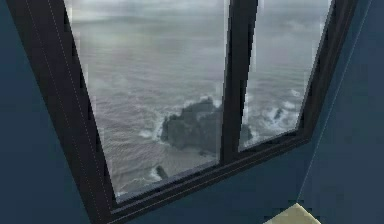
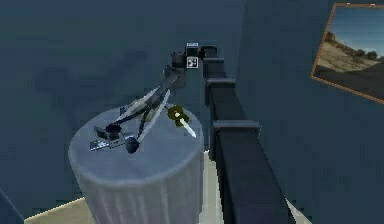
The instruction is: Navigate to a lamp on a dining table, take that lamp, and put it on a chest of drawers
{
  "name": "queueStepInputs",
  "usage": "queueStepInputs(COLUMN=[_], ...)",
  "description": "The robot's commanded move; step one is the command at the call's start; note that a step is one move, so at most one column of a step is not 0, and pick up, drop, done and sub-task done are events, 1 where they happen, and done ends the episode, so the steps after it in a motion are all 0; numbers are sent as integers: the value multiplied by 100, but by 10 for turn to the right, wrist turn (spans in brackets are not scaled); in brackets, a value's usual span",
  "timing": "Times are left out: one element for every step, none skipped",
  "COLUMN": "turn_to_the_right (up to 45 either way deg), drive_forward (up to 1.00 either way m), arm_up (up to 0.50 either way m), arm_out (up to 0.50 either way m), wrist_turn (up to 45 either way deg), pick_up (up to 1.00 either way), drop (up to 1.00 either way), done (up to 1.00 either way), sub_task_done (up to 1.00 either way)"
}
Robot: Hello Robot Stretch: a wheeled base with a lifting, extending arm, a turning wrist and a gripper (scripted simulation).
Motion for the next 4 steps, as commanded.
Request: queueStepInputs(turn_to_the_right=[0,0,0,0], drive_forward=[0,0,0,0], arm_up=[0,0,0,0], arm_out=[0,0,0,0], wrist_turn=[450,450,450,30], pick_up=[0,0,0,0], drop=[0,0,0,0], done=[0,0,0,0], sub_task_done=[0,0,0,0])
